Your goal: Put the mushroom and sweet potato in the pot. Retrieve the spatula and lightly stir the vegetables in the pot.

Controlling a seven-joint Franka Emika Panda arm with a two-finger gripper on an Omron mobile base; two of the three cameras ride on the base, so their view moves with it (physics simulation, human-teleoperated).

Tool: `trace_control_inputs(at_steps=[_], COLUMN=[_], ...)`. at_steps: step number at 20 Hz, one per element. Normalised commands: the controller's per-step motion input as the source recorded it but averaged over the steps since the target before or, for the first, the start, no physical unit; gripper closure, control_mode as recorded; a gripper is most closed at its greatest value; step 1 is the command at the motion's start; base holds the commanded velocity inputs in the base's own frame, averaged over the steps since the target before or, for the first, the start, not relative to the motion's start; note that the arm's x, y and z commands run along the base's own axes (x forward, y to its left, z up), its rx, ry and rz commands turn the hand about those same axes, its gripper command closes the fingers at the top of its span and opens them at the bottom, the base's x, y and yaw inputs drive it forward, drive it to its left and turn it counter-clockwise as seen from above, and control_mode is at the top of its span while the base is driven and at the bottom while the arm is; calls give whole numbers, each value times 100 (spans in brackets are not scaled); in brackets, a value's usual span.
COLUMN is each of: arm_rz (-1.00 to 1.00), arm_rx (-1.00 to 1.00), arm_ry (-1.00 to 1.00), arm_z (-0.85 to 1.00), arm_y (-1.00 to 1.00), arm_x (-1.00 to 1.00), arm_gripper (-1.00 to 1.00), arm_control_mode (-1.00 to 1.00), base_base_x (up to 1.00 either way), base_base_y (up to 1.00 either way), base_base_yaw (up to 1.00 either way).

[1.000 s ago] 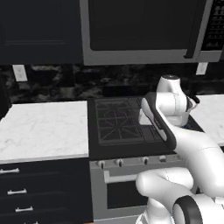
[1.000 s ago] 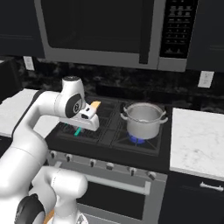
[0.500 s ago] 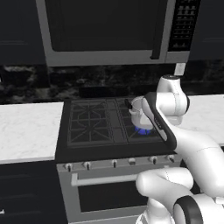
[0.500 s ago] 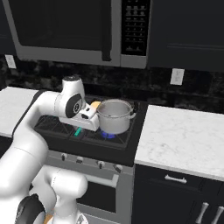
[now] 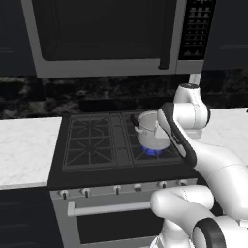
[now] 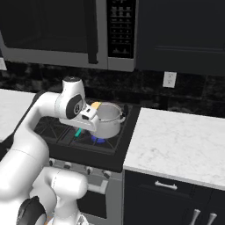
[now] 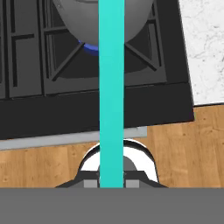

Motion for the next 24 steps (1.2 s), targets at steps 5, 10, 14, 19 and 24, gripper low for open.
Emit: trace_control_inputs(at_steps=[5, 10, 14, 19, 24], arm_rz=[0, 0, 0, 0, 0], arm_rx=[0, 0, 0, 0, 0], arm_ry=[0, 0, 0, 0, 0], arm_z=[0, 0, 0, 0, 0], arm_y=[0, 0, 0, 0, 0], arm_x=[0, 0, 0, 1, 0], arm_gripper=[100, 100, 100, 100, 100], arm_control_mode=[100, 100, 100, -100, -100], base_base_x=[50, 30, 15, 23, 0], base_base_y=[0, 0, 0, 0, 0], base_base_yaw=[0, 0, 0, 0, 0])
